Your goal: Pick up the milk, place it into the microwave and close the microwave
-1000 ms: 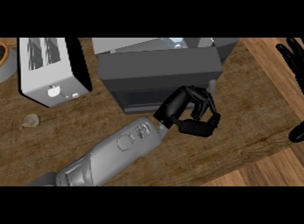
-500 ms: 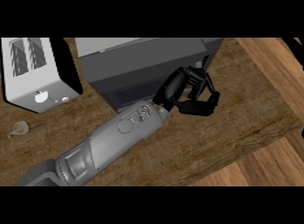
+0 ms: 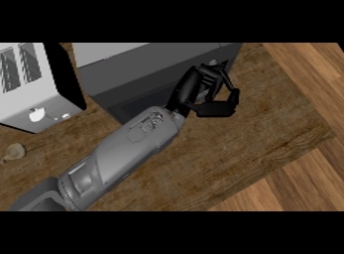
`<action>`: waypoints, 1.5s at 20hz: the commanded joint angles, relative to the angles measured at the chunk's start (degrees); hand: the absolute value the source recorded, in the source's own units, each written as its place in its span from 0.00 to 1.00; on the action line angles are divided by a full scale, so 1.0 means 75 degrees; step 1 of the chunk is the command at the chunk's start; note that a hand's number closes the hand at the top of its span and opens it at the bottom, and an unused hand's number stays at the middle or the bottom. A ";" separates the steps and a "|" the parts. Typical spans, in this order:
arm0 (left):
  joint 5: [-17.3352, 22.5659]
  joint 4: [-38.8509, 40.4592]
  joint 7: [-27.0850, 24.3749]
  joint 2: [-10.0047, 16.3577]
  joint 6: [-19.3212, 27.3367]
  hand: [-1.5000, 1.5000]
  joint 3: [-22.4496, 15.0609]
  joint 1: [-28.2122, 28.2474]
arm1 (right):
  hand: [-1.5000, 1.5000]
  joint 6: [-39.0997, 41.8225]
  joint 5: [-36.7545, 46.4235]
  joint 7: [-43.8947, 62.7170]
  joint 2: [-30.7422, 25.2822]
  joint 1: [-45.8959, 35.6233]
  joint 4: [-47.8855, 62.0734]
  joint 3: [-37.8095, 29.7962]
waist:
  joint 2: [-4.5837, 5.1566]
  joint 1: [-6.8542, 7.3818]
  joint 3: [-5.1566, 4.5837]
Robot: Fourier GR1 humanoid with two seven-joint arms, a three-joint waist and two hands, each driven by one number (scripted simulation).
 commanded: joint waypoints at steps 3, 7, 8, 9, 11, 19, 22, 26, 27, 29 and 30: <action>0.0077 0.0232 -0.0071 -0.0312 0.0082 1.00 -0.0166 -0.0619 | 0.00 0.0114 -0.0109 0.0174 -0.0239 -0.0273 0.0128 -0.0058 | 0.0078 -0.0211 0.0036; 0.0237 0.0208 -0.0138 -0.0310 0.0283 1.00 -0.0153 -0.0636 | 0.00 0.0247 -0.0187 0.0240 -0.0340 -0.0347 0.0187 -0.0061 | 0.0088 -0.0288 0.0051; 0.0278 0.0208 -0.0125 -0.0309 0.0250 1.00 -0.0189 -0.0614 | 0.00 0.0229 -0.0207 0.0220 -0.0422 -0.0413 0.0191 -0.0156 | 0.0077 -0.0326 0.0052; 0.0252 0.0267 -0.0202 -0.0308 0.0322 1.00 -0.0189 -0.0601 | 0.00 0.0240 -0.0189 0.0257 -0.0418 -0.0392 0.0200 -0.0113 | 0.0091 -0.0297 0.0052; 0.0305 0.0203 -0.0241 -0.0308 0.0420 1.00 -0.0246 -0.0607 | 0.00 0.0263 -0.0239 0.0298 -0.0440 -0.0510 0.0221 -0.0109 | 0.0097 -0.0315 0.0051; 0.0468 0.0162 -0.0428 -0.0306 0.0673 1.00 -0.0334 -0.0626 | 0.00 0.0452 -0.0501 0.0416 -0.0563 -0.0699 0.0413 -0.0166 | 0.0128 -0.0376 0.0064; 0.0530 0.0180 -0.0430 -0.0305 0.0733 1.00 -0.0422 -0.0585 | 0.00 0.0443 -0.0593 0.0463 -0.0591 -0.0796 0.0486 -0.0204 | 0.0130 -0.0359 0.0066; 0.0639 0.0117 -0.0504 -0.0304 0.0843 1.00 -0.0431 -0.0623 | 0.00 0.0503 -0.0721 0.0561 -0.0643 -0.0935 0.0561 -0.0200 | 0.0120 -0.0362 0.0054; 0.0620 0.0177 -0.0531 -0.0304 0.0856 1.00 -0.0467 -0.0596 | 0.00 0.0526 -0.0757 0.0576 -0.0610 -0.0903 0.0590 -0.0177 | 0.0151 -0.0383 0.0062; 0.1074 0.0444 -0.0546 -0.0304 0.1952 1.00 0.0303 -0.0195 | 0.00 0.0521 -0.0797 0.0612 -0.0685 -0.0859 0.0659 -0.0236 | 0.0100 -0.0068 0.0038; 0.1096 0.0626 -0.0442 -0.0310 0.1968 1.00 0.0320 -0.0230 | 0.00 0.0486 -0.0840 0.0570 -0.0674 -0.0812 0.0686 -0.0305 | 0.0121 -0.0081 0.0060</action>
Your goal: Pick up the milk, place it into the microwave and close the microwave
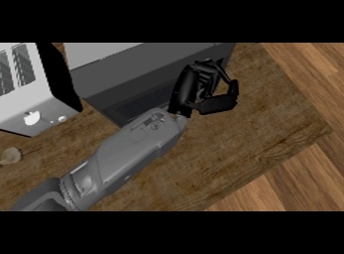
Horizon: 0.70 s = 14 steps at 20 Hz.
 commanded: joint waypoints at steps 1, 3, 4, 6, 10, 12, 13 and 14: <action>0.0271 0.0792 0.0203 -0.0254 0.0609 1.00 0.0387 -0.0170 | 0.00 0.0055 -0.0176 0.0038 -0.0073 -0.0029 0.0089 -0.0090 | 0.0053 0.0160 0.0000; 0.0301 0.0985 0.0228 -0.0263 0.0765 1.00 0.0460 -0.0264 | 0.00 0.0036 -0.0204 0.0075 -0.0205 -0.0063 0.0121 -0.0179 | 0.0021 0.0262 0.0000; 0.0340 0.1058 0.0231 -0.0267 0.0753 1.00 0.0485 -0.0283 | 0.00 0.0064 -0.0213 0.0046 -0.0214 0.0000 0.0196 -0.0219 | 0.0061 0.0332 0.0012; 0.0387 0.1192 0.0257 -0.0268 0.0688 1.00 0.0383 -0.0314 | 0.00 0.0045 -0.0290 0.0068 -0.0382 -0.0034 0.0209 -0.0362 | 0.0038 0.0359 0.0004; 0.0473 0.1439 0.0164 -0.0078 0.0356 1.00 0.0169 -0.0272 | 0.00 -0.0095 -0.0314 0.0003 -0.0457 0.0032 0.0240 -0.0554 | 0.0075 0.0675 -0.0005; 0.0574 0.1525 0.0201 0.0002 0.0182 1.00 0.0077 -0.0284 | 0.00 -0.0004 -0.0360 0.0020 -0.0546 0.0121 0.0241 -0.0599 | 0.0057 0.0776 -0.0010; 0.0592 0.1572 0.0171 0.0076 0.0085 1.00 -0.0010 -0.0236 | 0.00 0.0018 -0.0360 0.0031 -0.0628 0.0112 0.0221 -0.0634 | 0.0087 0.0811 -0.0018; 0.0655 0.1641 0.0306 0.0072 0.0043 1.00 -0.0058 -0.0298 | 0.00 0.0000 -0.0377 0.0038 -0.0601 0.0179 0.0204 -0.0630 | 0.0066 0.0811 -0.0012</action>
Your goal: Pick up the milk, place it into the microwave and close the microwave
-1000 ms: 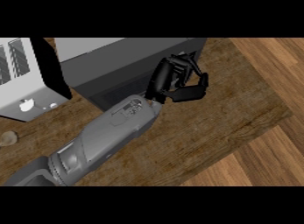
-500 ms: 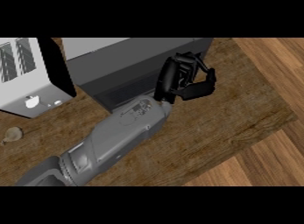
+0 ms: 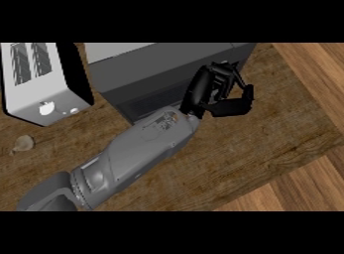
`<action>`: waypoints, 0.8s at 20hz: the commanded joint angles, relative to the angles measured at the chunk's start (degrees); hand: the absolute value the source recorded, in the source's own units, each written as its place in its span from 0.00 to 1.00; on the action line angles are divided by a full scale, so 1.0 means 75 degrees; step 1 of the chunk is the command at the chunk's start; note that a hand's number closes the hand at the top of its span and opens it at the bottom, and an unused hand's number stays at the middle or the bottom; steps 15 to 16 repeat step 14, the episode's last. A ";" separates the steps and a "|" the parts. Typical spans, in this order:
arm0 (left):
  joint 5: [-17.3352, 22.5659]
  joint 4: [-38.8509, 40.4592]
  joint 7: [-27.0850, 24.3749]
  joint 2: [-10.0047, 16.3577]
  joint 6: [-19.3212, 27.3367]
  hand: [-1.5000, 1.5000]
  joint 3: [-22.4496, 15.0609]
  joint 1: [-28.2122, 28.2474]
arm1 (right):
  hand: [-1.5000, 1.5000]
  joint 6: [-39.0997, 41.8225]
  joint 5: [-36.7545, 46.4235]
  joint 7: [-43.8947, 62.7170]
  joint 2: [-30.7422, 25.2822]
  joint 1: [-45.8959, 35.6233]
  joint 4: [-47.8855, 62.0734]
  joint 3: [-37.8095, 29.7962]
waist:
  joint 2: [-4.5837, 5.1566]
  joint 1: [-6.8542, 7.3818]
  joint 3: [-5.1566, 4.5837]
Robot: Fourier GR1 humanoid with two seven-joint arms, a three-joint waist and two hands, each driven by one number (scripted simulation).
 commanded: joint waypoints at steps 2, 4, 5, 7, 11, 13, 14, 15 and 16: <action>0.0186 0.1243 0.0045 0.0554 0.0080 1.00 0.0332 0.0339 | 0.00 0.0017 -0.0114 0.0020 -0.0290 0.0071 -0.0005 -0.0242 | 0.0057 0.0327 -0.0032; 0.0219 0.1335 0.0023 0.0561 0.0100 0.00 0.0272 0.0314 | 0.00 0.0020 -0.0194 0.0047 -0.0299 0.0131 0.0002 -0.0270 | 0.0060 0.0410 -0.0034; 0.0276 0.1337 -0.0049 0.0590 0.0067 0.00 0.0311 0.0331 | 0.00 0.0056 -0.0233 0.0020 -0.0237 0.0217 -0.0026 -0.0259 | 0.0060 0.0458 -0.0032; 0.0355 0.1325 -0.0169 0.0647 0.0022 0.00 0.0314 0.0360 | 0.00 0.0003 -0.0246 0.0019 -0.0330 0.0274 0.0014 -0.0369 | 0.0055 0.0575 -0.0039; 0.0529 0.1361 -0.0174 0.0628 -0.0116 0.00 0.0233 0.0372 | 0.00 0.0040 -0.0296 0.0075 -0.0439 0.0420 -0.0017 -0.0426 | 0.0020 0.0712 -0.0036; 0.0591 0.1377 -0.0137 0.0688 -0.0254 0.00 0.0132 0.0364 | 0.00 0.0103 -0.0371 0.0122 -0.0562 0.0418 -0.0059 -0.0474 | -0.0005 0.0759 -0.0041; 0.0626 0.1370 -0.0186 0.0596 -0.0270 0.00 0.0113 0.0357 | 0.00 0.0119 -0.0405 0.0120 -0.0511 0.0433 -0.0088 -0.0446 | -0.0016 0.0825 -0.0041; 0.0626 0.1370 -0.0186 0.0596 -0.0270 0.00 0.0113 0.0357 | 0.00 0.0119 -0.0405 0.0120 -0.0511 0.0433 -0.0088 -0.0446 | -0.0016 0.0825 -0.0041; 0.0626 0.1370 -0.0186 0.0596 -0.0270 0.00 0.0113 0.0357 | 0.00 0.0119 -0.0405 0.0120 -0.0511 0.0433 -0.0088 -0.0446 | -0.0016 0.0825 -0.0041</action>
